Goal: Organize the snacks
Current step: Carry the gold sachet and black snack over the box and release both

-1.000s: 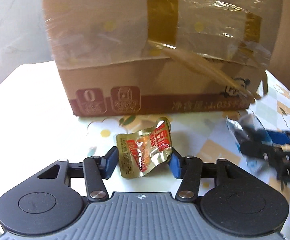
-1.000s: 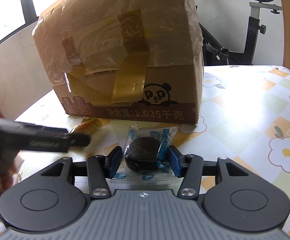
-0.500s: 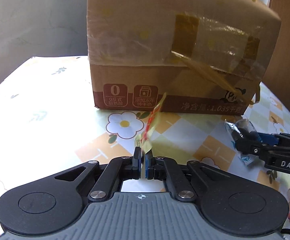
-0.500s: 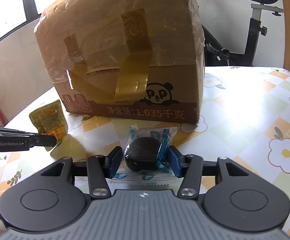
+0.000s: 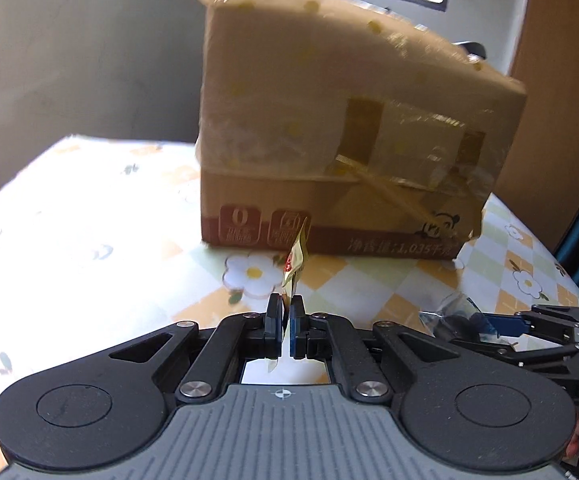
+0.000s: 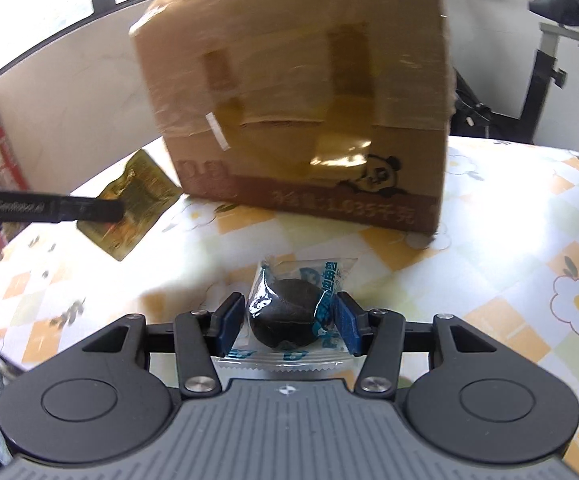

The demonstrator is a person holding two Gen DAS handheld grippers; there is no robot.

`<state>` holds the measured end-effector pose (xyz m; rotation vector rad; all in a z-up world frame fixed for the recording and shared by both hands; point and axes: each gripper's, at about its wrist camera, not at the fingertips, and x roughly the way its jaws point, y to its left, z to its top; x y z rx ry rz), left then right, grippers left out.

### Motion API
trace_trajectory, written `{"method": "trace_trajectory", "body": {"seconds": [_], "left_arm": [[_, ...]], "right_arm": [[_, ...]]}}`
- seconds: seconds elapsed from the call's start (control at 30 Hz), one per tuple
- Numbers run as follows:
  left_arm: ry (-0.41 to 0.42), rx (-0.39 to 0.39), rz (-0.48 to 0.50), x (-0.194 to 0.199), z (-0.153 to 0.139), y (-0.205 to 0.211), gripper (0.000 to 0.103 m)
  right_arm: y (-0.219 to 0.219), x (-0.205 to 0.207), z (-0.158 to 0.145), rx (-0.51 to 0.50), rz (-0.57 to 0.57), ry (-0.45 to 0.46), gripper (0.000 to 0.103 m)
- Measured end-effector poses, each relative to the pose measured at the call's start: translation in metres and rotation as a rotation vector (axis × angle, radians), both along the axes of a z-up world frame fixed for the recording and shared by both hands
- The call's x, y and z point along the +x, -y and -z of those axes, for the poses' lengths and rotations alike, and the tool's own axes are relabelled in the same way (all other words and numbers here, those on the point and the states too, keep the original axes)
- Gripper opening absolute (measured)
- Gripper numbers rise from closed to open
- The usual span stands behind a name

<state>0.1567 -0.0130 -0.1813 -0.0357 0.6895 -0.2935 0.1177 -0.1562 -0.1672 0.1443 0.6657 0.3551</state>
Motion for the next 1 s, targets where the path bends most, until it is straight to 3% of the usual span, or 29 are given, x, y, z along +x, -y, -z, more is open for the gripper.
{"method": "trace_trajectory", "body": {"seconds": [0.2,0.4,0.73,0.87,1.0], "left_arm": [[0.029,-0.033,0.000,-0.002,-0.006,-0.003,0.004],[0.114,-0.071,0.002,-0.011,-0.032,-0.008,0.004],[0.295,-0.152,0.005,-0.018,-0.110,-0.021,0.004],[0.376,-0.156,0.039,-0.003,-0.144,-0.015,0.004],[0.405,-0.164,0.066,0.027,-0.166,0.000,0.005]], "right_arm": [[-0.002,0.000,-0.011,0.020,0.005,0.011,0.050],[-0.007,-0.003,-0.042,0.057,-0.032,0.096,0.050],[-0.005,-0.006,-0.123,0.110,-0.087,0.308,0.049],[0.001,0.014,-0.158,0.107,-0.085,0.390,0.049],[0.006,0.046,-0.183,0.063,-0.058,0.433,0.049]]}}
